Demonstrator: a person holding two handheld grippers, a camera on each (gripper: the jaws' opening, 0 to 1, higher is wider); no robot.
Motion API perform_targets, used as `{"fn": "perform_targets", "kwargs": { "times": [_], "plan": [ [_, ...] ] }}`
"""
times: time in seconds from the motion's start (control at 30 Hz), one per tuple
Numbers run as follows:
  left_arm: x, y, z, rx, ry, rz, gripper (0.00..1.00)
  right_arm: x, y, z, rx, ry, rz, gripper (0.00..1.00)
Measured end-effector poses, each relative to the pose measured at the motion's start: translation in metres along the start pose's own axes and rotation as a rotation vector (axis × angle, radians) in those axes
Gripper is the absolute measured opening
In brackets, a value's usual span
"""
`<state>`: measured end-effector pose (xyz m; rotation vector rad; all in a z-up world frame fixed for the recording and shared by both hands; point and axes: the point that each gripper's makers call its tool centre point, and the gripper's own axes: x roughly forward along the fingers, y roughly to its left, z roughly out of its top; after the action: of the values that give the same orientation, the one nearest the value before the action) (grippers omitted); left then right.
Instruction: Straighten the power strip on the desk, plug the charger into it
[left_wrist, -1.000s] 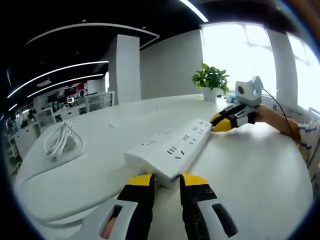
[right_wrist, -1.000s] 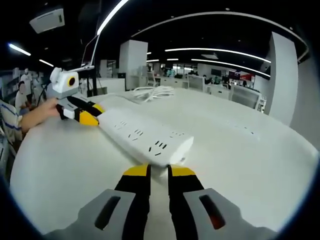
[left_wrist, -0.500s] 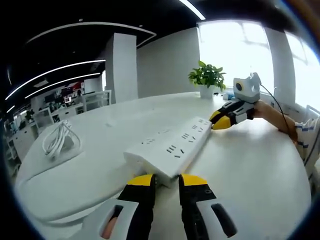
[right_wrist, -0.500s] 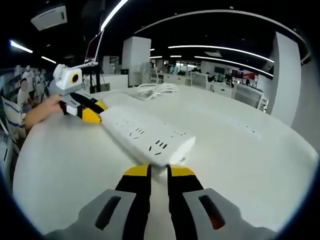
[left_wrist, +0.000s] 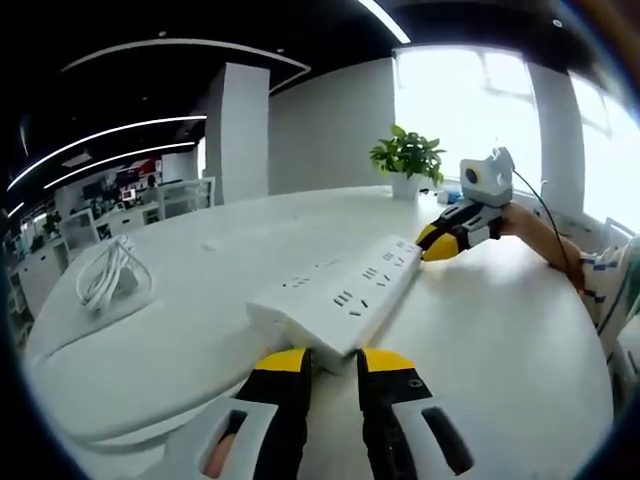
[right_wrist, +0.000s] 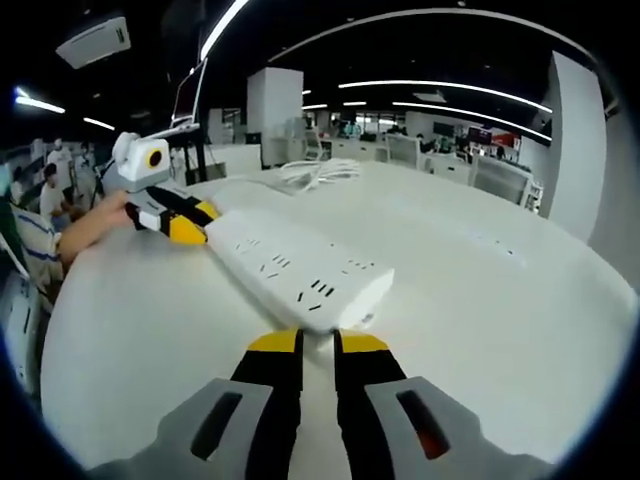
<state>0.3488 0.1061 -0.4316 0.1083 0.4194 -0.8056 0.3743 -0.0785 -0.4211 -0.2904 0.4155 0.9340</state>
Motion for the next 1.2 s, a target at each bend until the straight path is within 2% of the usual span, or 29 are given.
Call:
{"fn": "perform_targets", "kwargs": {
  "times": [0.43,0.57,0.77,1.2],
  "plan": [
    [-0.002,-0.01,-0.002,0.021,0.018,-0.035,0.18,-0.01,0.009,-0.006,-0.018,0.038,0.045,0.11],
    [-0.002,-0.013,-0.002,0.025,0.022,-0.043,0.18,-0.013,0.008,-0.007,0.001,0.038,0.064,0.11],
    [-0.003,-0.017,-0.003,0.036,0.031,-0.054,0.18,-0.017,0.012,-0.009,-0.032,0.053,0.08,0.1],
    [-0.005,-0.023,-0.003,0.079,0.052,-0.066,0.18,-0.026,0.018,-0.012,-0.041,0.076,0.121,0.1]
  ]
}}
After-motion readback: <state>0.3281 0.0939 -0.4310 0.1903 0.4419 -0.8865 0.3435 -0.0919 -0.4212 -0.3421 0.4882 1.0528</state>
